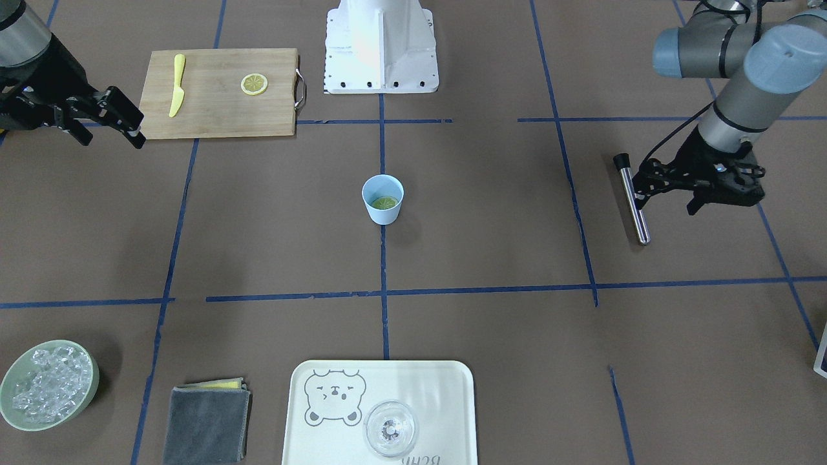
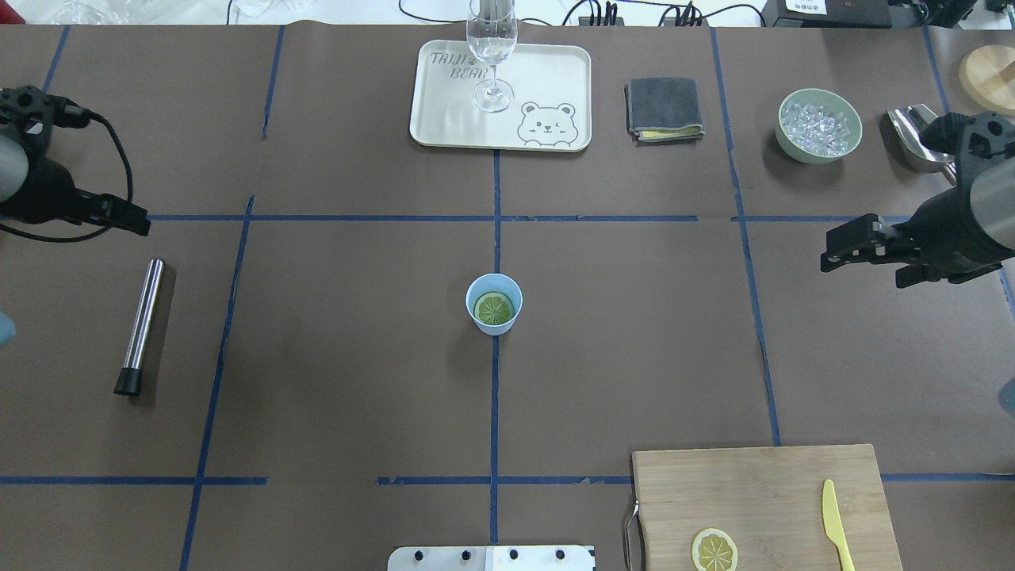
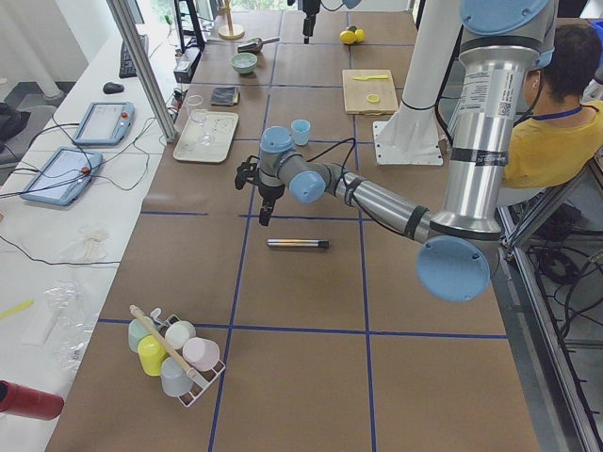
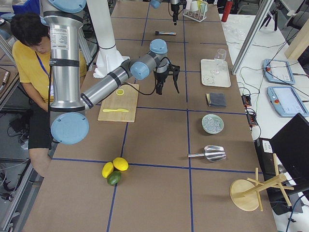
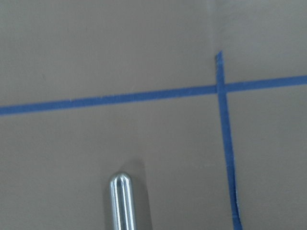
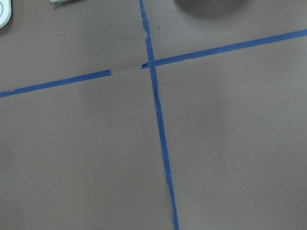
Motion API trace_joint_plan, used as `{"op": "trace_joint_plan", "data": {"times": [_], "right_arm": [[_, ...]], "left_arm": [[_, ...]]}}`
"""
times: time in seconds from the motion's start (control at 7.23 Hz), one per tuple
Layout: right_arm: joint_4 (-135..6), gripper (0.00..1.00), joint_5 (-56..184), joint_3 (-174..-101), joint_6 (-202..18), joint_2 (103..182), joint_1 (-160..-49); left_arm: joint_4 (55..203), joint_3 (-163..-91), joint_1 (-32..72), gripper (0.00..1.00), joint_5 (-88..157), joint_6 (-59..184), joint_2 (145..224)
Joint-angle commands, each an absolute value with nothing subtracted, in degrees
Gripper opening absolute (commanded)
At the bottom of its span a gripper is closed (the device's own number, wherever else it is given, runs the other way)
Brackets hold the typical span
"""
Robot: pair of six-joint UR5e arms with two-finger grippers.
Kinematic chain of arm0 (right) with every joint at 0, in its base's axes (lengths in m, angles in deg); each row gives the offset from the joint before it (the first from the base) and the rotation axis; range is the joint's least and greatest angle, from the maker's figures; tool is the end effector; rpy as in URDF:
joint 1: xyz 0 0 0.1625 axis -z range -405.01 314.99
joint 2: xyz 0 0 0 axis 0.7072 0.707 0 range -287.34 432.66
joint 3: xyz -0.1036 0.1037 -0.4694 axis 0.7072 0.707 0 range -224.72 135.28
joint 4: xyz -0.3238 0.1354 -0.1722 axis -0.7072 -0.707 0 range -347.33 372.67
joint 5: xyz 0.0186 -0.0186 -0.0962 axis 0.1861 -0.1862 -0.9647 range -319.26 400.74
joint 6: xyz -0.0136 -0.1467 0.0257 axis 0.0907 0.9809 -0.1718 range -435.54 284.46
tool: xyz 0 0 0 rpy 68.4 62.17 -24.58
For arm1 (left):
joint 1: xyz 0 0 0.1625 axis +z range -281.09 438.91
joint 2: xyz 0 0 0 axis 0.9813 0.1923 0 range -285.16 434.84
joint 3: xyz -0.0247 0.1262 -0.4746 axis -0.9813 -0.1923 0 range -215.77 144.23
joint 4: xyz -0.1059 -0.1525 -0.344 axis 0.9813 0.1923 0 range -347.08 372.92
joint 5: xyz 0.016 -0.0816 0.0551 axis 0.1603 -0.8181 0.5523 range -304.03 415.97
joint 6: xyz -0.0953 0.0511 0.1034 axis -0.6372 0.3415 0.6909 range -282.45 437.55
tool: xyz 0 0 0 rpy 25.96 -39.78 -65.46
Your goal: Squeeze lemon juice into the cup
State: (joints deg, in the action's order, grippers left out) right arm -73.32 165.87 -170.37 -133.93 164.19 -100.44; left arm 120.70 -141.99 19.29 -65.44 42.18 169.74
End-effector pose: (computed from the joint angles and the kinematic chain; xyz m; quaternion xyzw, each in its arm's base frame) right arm -0.2137 -0.3932 0.4825 0.0076 -0.4222 0.0896 0.9020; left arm 0.2268 -0.4960 0.5566 0.1307 0.3884 0.0506 0.9108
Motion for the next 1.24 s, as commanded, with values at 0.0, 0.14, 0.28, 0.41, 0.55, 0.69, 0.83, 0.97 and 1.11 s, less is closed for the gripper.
{"op": "trace_joint_plan", "data": {"times": [0.0, 0.14, 0.28, 0.41, 0.55, 0.69, 0.83, 0.97, 1.11], "right_arm": [[-73.8, 1.00, 172.4, -168.6, -121.6, 168.3, -108.3], [-74.0, 1.00, 175.4, -167.5, -117.2, 169.8, -113.3], [-76.1, 1.00, 176.0, -167.2, -108.5, 173.0, -117.5], [-77.7, 1.00, 175.0, -166.0, -100.9, 174.7, -118.3], [-77.9, 1.00, 175.2, -164.6, -95.8, 175.2, -120.9], [-77.9, 1.00, 175.4, -164.6, -92.5, 177.9, -122.2], [-77.9, 1.00, 175.1, -164.5, -92.1, 178.8, -122.2], [-77.9, 1.00, 175.1, -164.0, -91.4, 179.0, -122.3], [-77.9, 1.00, 175.6, -162.6, -88.7, 179.6, -122.2]], "left_arm": [[121.2, -141.6, 7.2, 1.00, -74.1, 60.1, 165.6], [120.9, -141.6, 2.4, 1.00, -76.4, 67.2, 162.1], [120.4, -141.2, -1.9, 1.00, -77.1, 72.4, 160.4], [120.2, -141.0, -4.3, 1.00, -77.2, 75.3, 157.3], [118.2, -140.5, -9.9, 1.00, -77.3, 80.7, 154.5], [114.2, -140.4, -13.2, 1.00, -77.4, 86.5, 153.1], [112.3, -138.9, -13.5, 1.00, -77.3, 87.9, 153.1], [112.1, -137.0, -13.6, 1.00, -77.4, 87.9, 153.8], [111.9, -135.7, -13.7, 1.00, -79.3, 87.9, 153.9]]}}
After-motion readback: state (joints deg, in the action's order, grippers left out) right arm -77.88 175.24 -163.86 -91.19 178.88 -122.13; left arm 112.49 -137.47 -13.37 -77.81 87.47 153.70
